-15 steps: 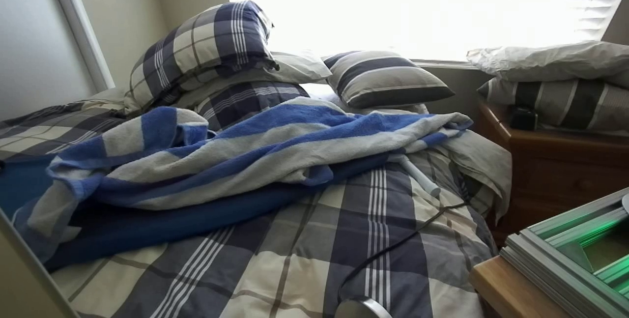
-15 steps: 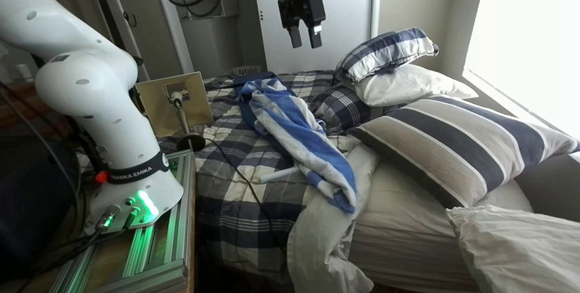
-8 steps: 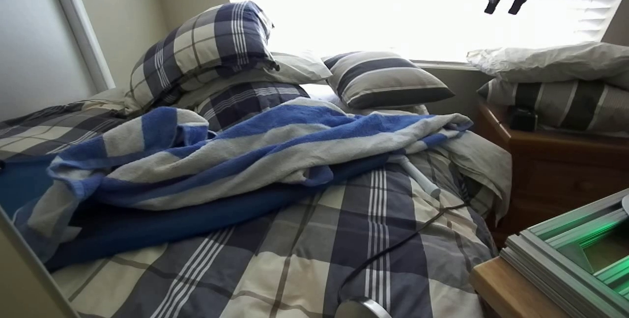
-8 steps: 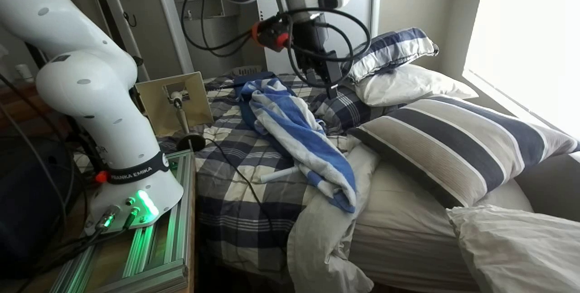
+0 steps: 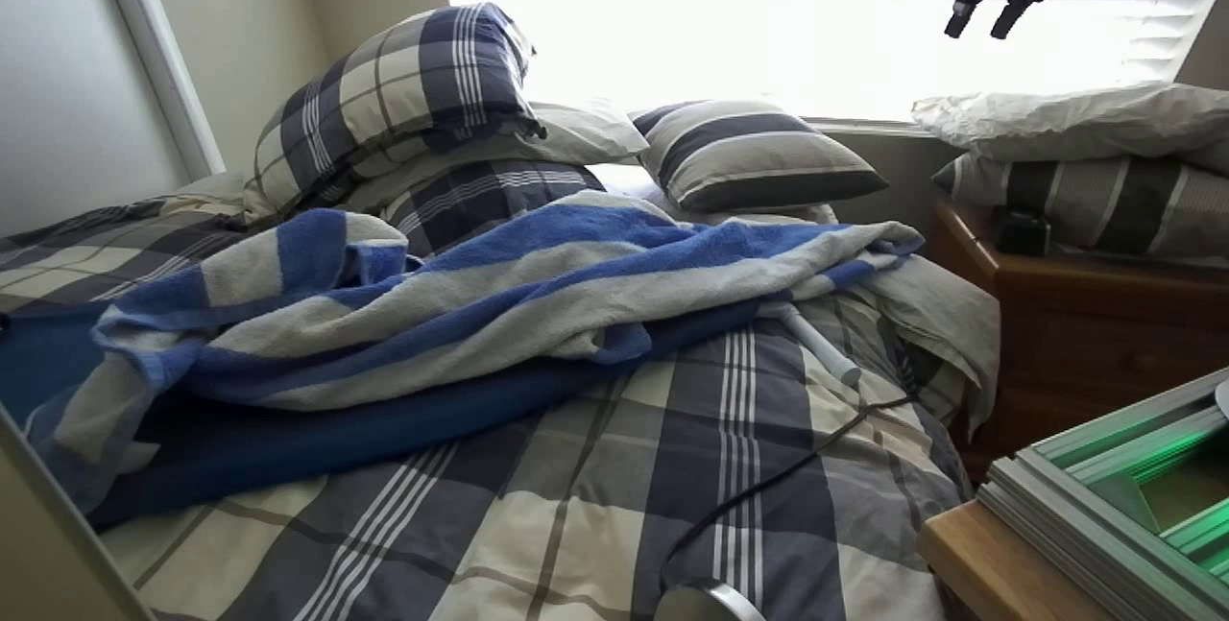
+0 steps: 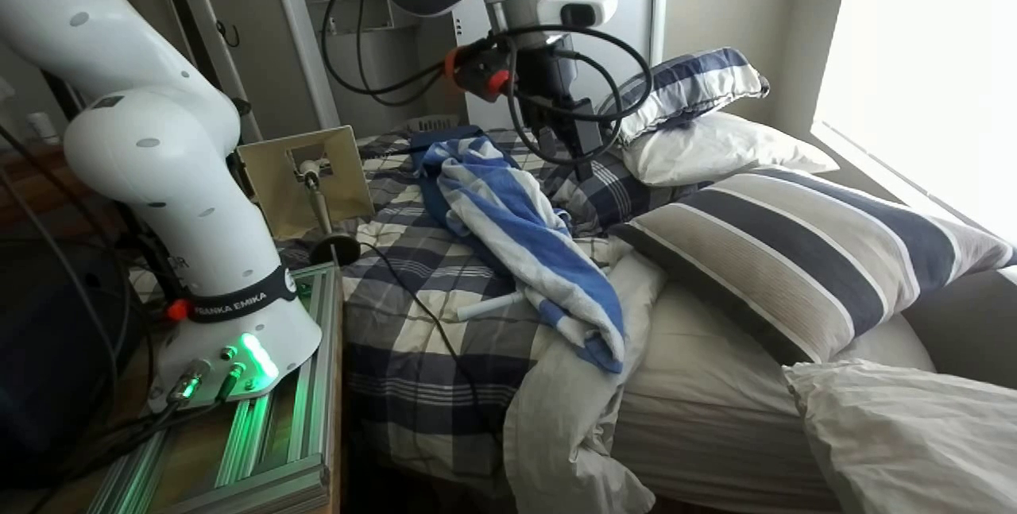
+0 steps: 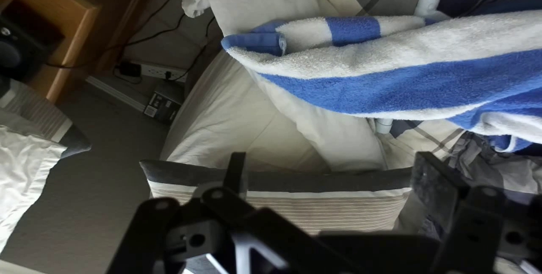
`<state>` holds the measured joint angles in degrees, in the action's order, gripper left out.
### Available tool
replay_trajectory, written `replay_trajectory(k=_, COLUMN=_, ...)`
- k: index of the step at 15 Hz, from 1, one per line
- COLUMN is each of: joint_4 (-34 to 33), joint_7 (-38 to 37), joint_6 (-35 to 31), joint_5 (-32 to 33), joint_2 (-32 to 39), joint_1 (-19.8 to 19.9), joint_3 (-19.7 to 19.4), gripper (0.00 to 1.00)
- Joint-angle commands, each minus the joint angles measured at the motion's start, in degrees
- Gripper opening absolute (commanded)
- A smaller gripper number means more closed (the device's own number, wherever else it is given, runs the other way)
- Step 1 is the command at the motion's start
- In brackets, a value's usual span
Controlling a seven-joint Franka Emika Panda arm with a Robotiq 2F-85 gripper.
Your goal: Fold the towel in half
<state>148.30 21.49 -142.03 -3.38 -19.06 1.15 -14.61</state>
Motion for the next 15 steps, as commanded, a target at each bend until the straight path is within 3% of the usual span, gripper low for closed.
replay_trajectory(k=1, joint_4=-1.16, joint_7=2.50, joint_6=0.44, joint_5=-2.94, joint_2=1.83, joint_1=-0.35, joint_3=-0.29, gripper=1.00)
replay_trajectory(k=5, joint_4=-4.20, joint_7=9.80, joint_6=-0.53, joint_5=-12.14, joint_2=11.21, joint_1=-2.55, joint_3=-2.96, gripper=1.00)
replay_trajectory(k=8, joint_4=-6.95, joint_7=18.58, joint_6=-4.38, joint_5=-20.54, joint_2=19.11, joint_1=-1.90, joint_3=-2.34, gripper=1.00)
replay_trajectory(k=12, joint_4=-13.89, joint_7=26.40, joint_6=-3.79, joint_5=-30.84, joint_2=30.32, joint_1=3.42, joint_3=2.09, gripper=1.00)
replay_trajectory(k=15, joint_4=-19.19, joint_7=28.78, joint_6=-3.20, joint_5=-31.79, joint_2=37.80, joint_1=8.55, joint_3=6.20, gripper=1.00)
